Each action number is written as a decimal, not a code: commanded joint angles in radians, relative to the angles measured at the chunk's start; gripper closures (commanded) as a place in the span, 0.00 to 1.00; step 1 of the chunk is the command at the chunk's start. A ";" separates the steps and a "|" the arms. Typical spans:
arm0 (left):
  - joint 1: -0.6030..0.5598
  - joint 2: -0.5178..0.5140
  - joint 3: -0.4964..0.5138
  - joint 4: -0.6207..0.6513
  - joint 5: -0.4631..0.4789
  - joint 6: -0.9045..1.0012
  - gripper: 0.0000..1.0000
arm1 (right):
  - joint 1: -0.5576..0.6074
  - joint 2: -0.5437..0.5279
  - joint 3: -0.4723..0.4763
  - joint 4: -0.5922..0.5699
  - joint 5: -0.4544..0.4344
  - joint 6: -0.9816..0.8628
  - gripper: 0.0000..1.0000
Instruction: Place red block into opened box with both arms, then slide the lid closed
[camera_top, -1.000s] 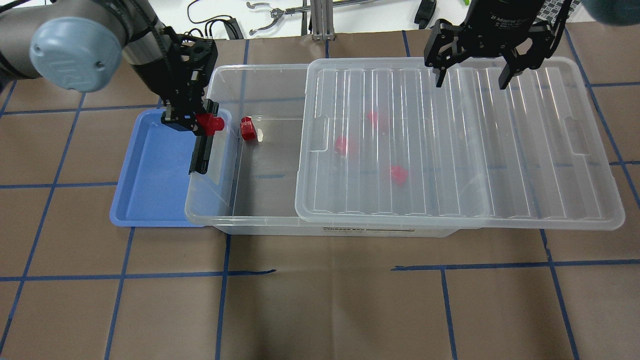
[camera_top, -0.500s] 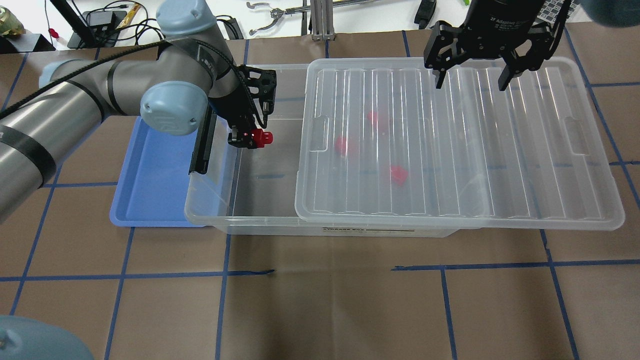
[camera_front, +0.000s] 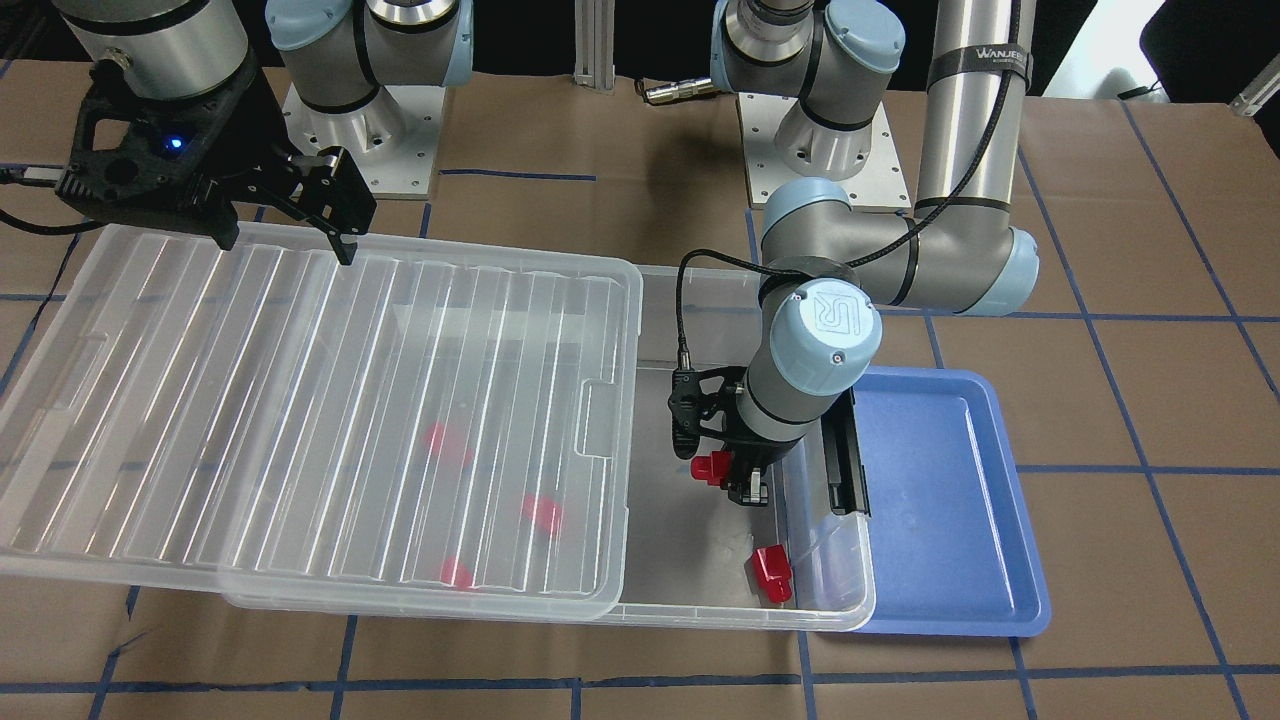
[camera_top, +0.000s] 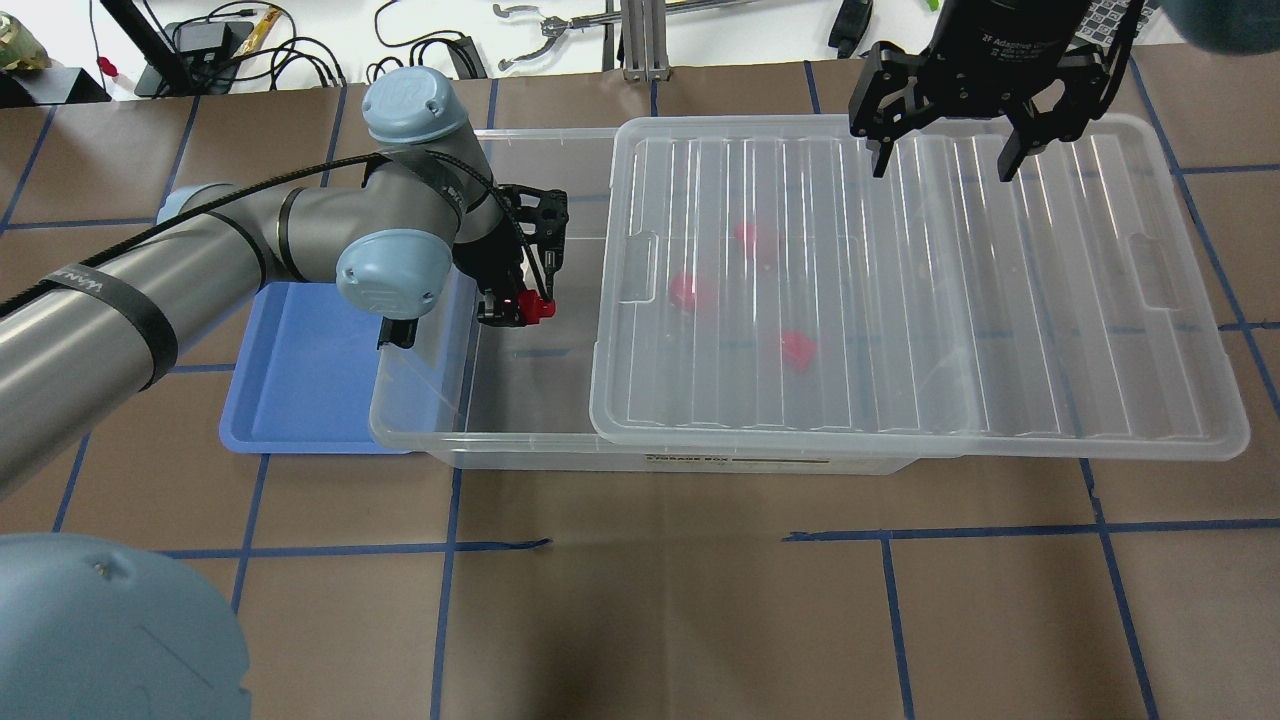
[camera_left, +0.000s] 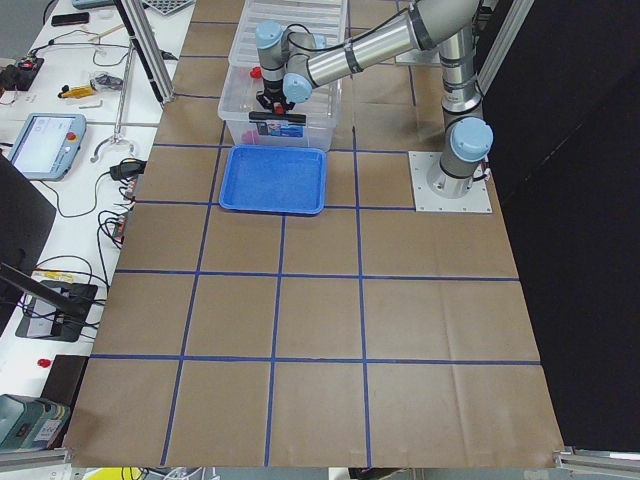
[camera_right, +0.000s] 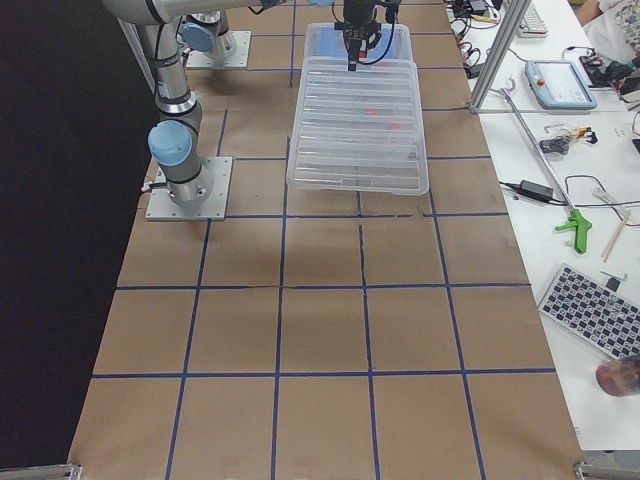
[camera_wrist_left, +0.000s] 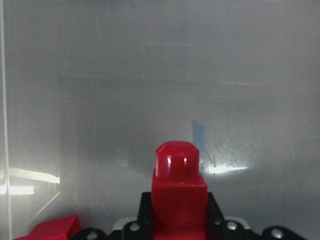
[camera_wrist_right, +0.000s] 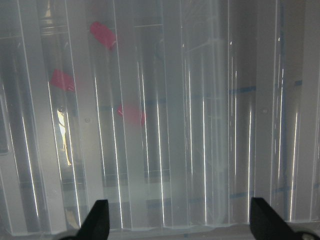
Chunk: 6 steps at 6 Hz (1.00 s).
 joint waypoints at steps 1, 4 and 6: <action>0.000 -0.018 -0.008 0.016 0.000 -0.002 0.74 | 0.000 0.000 0.000 0.000 0.001 -0.001 0.00; 0.000 -0.044 -0.005 0.012 0.000 -0.028 0.03 | -0.005 0.000 0.000 0.002 0.002 -0.003 0.00; 0.007 0.018 0.053 -0.083 0.002 -0.052 0.03 | -0.005 0.000 0.000 0.002 0.002 -0.003 0.00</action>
